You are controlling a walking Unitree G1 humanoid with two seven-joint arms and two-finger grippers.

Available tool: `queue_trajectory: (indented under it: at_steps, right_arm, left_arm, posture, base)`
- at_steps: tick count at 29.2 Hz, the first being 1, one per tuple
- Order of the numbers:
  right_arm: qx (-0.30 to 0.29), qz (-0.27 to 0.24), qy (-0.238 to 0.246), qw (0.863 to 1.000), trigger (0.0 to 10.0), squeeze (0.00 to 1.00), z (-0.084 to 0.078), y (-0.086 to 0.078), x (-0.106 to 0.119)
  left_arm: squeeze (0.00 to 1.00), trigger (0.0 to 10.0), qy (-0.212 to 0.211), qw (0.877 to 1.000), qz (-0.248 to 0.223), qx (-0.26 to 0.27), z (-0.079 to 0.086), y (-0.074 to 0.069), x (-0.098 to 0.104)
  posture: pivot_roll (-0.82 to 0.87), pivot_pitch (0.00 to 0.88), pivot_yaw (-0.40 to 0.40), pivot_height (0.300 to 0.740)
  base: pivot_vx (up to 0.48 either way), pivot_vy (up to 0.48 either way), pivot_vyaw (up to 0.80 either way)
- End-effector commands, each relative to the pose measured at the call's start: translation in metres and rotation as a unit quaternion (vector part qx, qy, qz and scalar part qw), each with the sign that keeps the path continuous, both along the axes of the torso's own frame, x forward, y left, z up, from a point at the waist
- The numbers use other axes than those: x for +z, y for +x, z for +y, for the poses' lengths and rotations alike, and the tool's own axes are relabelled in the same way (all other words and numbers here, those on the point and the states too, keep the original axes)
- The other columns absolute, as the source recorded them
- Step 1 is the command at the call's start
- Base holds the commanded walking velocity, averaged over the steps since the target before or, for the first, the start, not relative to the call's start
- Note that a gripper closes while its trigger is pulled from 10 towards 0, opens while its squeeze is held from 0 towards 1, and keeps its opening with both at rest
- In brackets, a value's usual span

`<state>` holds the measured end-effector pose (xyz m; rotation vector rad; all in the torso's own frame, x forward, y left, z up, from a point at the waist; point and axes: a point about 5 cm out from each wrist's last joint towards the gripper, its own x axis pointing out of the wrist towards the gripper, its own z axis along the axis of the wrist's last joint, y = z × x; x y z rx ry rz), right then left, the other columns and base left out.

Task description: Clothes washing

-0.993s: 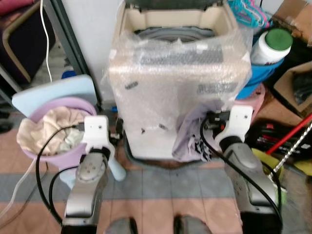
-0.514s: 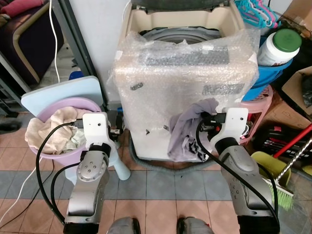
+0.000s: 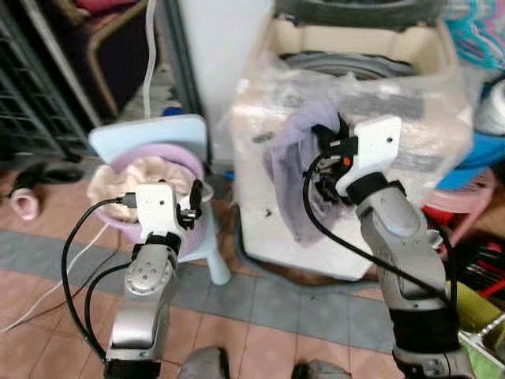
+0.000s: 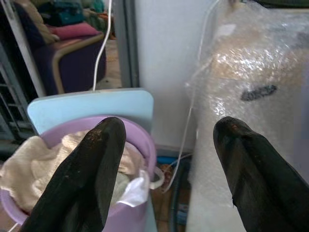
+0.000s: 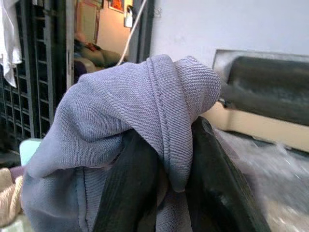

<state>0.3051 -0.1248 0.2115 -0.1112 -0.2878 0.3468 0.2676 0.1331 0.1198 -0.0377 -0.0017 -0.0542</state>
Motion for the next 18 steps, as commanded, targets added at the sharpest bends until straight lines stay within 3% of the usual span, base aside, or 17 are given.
queue_trajectory:
  at_steps: [1, 5, 8, 10, 18]
  right_arm:
    - [0.013, -0.022, -0.004, 1.0, 10.0, 0.0, 0.007, 0.003, 0.009]
    - [0.013, -0.04, -0.036, 0.998, 10.0, 0.0, 0.009, 0.008, 0.013]
    - [0.011, -0.049, -0.045, 0.998, 10.0, 0.0, 0.009, 0.012, 0.017]
    - [-0.003, -0.064, -0.047, 0.997, 10.0, 0.0, 0.003, 0.024, 0.028]
    - [-0.007, -0.087, -0.062, 0.994, 10.0, 0.0, 0.003, 0.033, 0.038]
  left_arm:
    - [0.0, 10.0, -0.001, 1.0, -0.004, -0.008, -0.002, 0.003, 0.002]
    - [0.0, 10.0, 0.0, 1.0, -0.005, -0.005, 0.0, 0.004, 0.002]
    - [0.0, 10.0, 0.0, 1.0, -0.005, -0.004, 0.001, 0.004, 0.001]
    - [0.0, 10.0, -0.001, 1.0, -0.006, -0.006, -0.001, 0.004, 0.001]
    - [0.0, 10.0, 0.0, 1.0, -0.006, -0.006, -0.002, 0.005, 0.001]
  posture:
    - [-0.06, 0.027, 0.07, 0.74]
    - [-0.07, 0.022, 0.07, 0.74]
    - [-0.07, 0.022, 0.071, 0.74]
    - [-0.07, 0.021, 0.07, 0.74]
    - [-0.07, 0.022, 0.069, 0.74]
  base:
    - [0.412, 0.0, 0.66]
    - [0.427, 0.0, 0.56]
    - [0.48, 0.0, 0.0]
    - [0.48, 0.0, 0.0]
    - [0.466, 0.0, 0.0]
